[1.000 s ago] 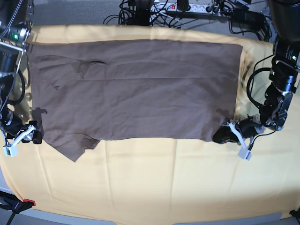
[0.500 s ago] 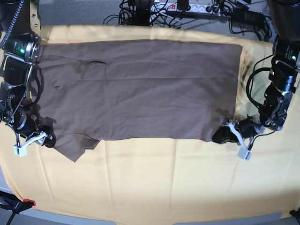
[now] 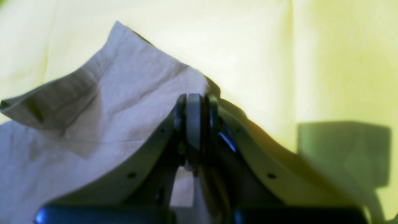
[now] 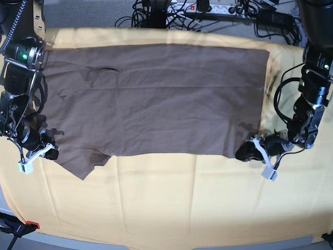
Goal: Fold the T-shirt properly
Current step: 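Grasp the opposite shirt edge with both grippers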
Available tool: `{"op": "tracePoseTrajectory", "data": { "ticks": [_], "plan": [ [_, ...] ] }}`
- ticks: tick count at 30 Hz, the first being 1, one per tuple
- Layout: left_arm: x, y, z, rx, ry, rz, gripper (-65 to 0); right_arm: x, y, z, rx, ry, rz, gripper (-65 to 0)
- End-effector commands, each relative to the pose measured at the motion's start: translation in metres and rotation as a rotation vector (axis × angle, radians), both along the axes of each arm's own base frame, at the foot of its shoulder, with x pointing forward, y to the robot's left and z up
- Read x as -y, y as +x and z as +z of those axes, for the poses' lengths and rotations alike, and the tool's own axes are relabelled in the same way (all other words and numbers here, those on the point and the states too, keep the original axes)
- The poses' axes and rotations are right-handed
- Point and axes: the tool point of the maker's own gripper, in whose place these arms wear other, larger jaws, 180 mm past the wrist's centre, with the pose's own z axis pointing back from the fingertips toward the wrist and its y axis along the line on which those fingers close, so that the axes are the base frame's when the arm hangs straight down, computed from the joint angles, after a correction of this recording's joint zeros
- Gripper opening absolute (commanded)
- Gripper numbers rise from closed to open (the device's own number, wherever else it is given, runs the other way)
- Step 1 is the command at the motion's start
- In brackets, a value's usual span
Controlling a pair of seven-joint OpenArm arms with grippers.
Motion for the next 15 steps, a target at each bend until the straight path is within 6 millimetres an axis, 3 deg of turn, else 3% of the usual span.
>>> {"op": "tracePoseTrajectory", "data": {
  "ticks": [1, 10, 15],
  "plan": [
    [-0.008, 0.017, 0.022, 0.059, 0.013, 0.019, -65.0, 0.013, 0.018, 0.031, 0.086, -0.02, -0.024, -65.0],
    [-0.019, 0.063, 0.062, 0.225, 0.107, 0.097, -65.0, 0.021, 0.042, 0.063, 0.147, -0.084, -0.038, -65.0],
    [-0.006, 0.073, 0.074, 0.28, 0.121, 0.059, -65.0, 0.024, 0.049, 0.074, 0.164, -0.098, -0.045, -65.0]
  ]
}}
